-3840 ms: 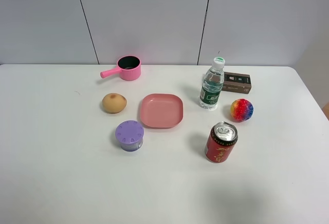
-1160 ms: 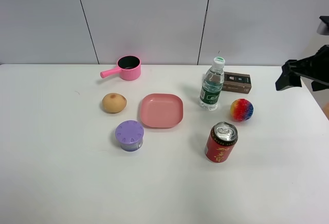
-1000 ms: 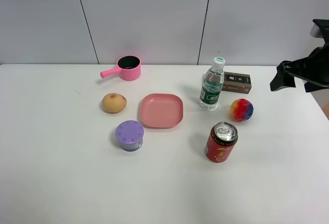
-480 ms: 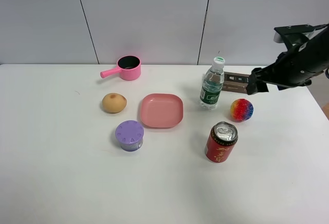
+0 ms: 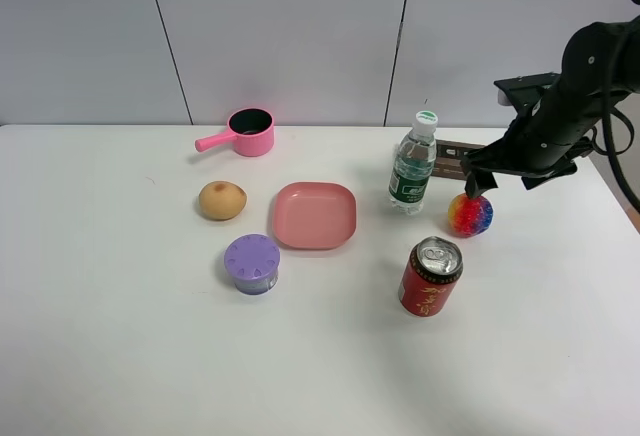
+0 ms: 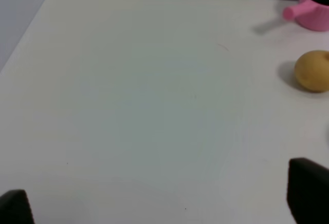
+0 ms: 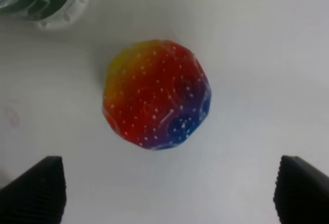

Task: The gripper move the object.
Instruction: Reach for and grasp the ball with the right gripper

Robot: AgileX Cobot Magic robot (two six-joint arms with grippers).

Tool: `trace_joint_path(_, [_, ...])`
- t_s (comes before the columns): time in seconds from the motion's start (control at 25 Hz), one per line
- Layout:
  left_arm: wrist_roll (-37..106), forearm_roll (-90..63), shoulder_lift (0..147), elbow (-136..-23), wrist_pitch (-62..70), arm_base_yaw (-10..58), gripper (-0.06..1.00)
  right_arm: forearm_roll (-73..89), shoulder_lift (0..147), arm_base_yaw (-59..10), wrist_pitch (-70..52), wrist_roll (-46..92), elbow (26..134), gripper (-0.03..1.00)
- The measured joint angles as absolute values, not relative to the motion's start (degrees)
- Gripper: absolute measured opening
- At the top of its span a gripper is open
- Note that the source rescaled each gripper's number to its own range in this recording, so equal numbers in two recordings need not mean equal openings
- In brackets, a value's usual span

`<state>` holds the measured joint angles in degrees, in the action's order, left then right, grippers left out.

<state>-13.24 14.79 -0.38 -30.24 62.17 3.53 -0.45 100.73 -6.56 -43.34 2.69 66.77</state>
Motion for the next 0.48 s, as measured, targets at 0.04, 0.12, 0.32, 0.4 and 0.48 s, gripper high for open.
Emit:
trace_joint_path(0.04, [-13.2,14.8,-0.4,-30.2,62.2,3.5,1.00,-0.5,101.2,-6.6,-43.2,2.7,66.8,0.96])
trace_joint_path(0.12, [-13.2,14.8,-0.4,-30.2,62.2,3.5,1.00,-0.5,102.4,-6.6,-42.3,2.7,66.8,0.96])
trace_joint_path(0.32, [-13.2,14.8,-0.4,-30.2,62.2,3.5,1.00,-0.6,104.9,-6.6,-39.4,2.7,66.8,0.96])
trace_joint_path(0.4, [-13.2,14.8,-0.4,-30.2,62.2,3.5,1.00,-0.6,105.8,-6.6,-37.7,2.7,66.8,0.96])
trace_joint_path(0.48, [-13.2,14.8,-0.4,-30.2,62.2,3.5,1.00,-0.6,106.5,-6.6,-36.2,2.7,67.0,0.96])
